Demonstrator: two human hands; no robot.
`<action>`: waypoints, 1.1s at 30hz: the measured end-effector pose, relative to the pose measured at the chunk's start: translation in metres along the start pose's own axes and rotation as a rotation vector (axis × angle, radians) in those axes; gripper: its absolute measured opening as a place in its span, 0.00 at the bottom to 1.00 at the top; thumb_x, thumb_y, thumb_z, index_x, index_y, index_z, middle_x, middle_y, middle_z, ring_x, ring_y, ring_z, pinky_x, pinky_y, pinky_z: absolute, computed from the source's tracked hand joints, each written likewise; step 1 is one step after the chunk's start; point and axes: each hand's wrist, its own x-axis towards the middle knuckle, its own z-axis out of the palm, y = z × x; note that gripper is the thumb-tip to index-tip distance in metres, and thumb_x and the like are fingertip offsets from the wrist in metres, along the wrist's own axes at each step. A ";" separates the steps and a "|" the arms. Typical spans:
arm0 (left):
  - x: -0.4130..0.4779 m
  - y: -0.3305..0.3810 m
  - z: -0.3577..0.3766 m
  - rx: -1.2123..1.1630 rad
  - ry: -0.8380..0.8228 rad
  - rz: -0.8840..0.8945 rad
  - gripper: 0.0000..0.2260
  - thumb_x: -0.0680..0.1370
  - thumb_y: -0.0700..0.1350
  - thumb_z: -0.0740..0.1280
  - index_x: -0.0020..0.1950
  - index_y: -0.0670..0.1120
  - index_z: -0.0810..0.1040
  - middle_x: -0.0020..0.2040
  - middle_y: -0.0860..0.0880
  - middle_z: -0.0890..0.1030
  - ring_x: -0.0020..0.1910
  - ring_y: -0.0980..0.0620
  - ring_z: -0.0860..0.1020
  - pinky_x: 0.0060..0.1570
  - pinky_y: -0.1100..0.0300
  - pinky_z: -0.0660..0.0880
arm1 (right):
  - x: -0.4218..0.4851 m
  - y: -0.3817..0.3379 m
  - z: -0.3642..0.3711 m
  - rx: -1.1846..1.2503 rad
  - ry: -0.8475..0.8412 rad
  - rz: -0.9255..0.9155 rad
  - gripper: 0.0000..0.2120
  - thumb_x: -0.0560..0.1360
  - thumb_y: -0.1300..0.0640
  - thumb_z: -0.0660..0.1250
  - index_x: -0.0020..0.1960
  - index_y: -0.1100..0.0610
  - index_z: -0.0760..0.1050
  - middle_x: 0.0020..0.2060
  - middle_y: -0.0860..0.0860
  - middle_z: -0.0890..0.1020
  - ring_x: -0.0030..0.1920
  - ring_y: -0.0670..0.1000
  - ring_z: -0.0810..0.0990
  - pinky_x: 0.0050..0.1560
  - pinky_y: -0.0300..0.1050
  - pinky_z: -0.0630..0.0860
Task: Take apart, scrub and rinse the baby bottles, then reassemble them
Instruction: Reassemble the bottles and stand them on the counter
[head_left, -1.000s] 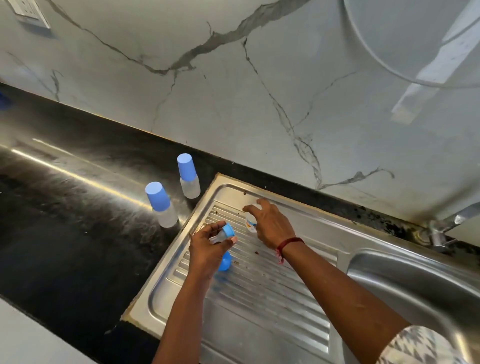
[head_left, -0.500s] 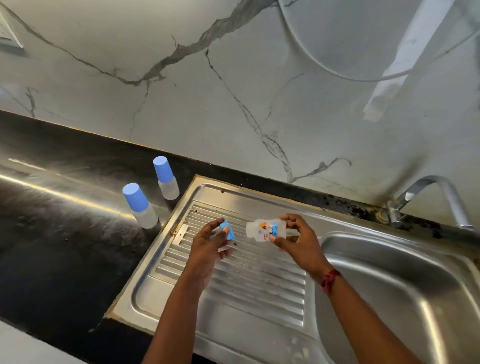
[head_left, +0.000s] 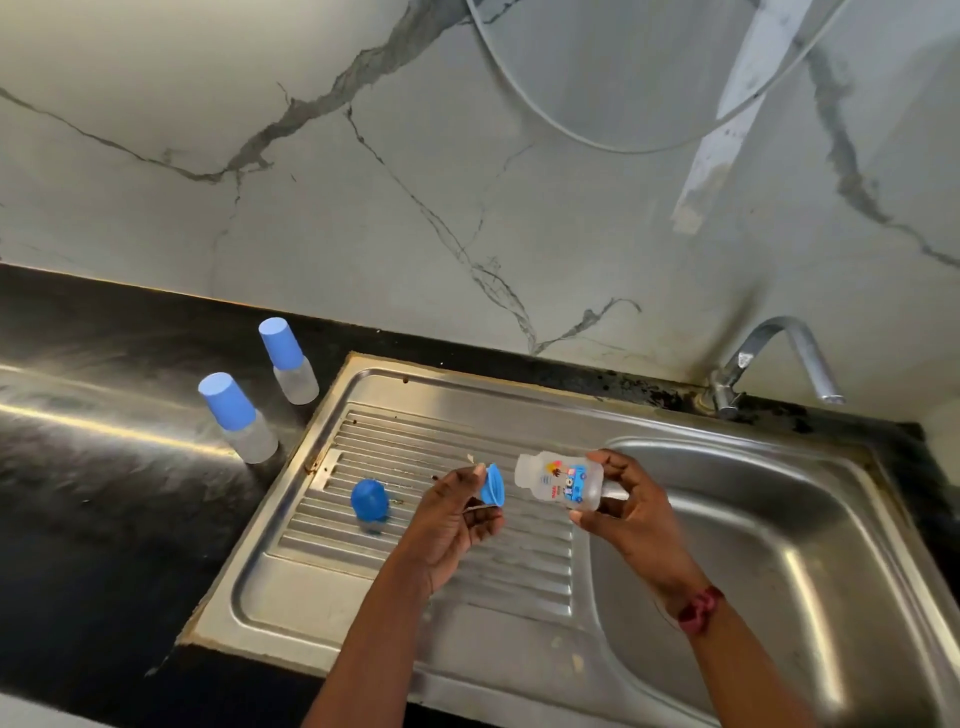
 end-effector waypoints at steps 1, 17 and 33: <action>0.000 -0.001 0.001 -0.003 0.000 -0.006 0.16 0.72 0.49 0.71 0.55 0.41 0.79 0.45 0.42 0.82 0.40 0.50 0.80 0.40 0.56 0.81 | 0.000 0.001 0.000 -0.004 0.000 -0.004 0.29 0.68 0.72 0.75 0.64 0.51 0.74 0.58 0.51 0.80 0.50 0.52 0.86 0.45 0.42 0.82; 0.011 0.004 0.004 0.070 0.030 0.025 0.20 0.69 0.51 0.73 0.56 0.40 0.80 0.44 0.44 0.85 0.41 0.48 0.80 0.38 0.57 0.81 | 0.025 0.011 -0.001 -0.128 -0.100 0.013 0.29 0.67 0.71 0.77 0.60 0.47 0.76 0.58 0.52 0.81 0.54 0.49 0.84 0.47 0.45 0.83; 0.008 0.012 -0.010 0.234 -0.010 0.055 0.25 0.68 0.54 0.73 0.60 0.40 0.79 0.47 0.43 0.84 0.41 0.46 0.82 0.41 0.55 0.82 | 0.022 0.012 0.018 -0.143 -0.104 -0.021 0.28 0.66 0.72 0.77 0.59 0.48 0.77 0.59 0.52 0.80 0.57 0.51 0.83 0.49 0.46 0.83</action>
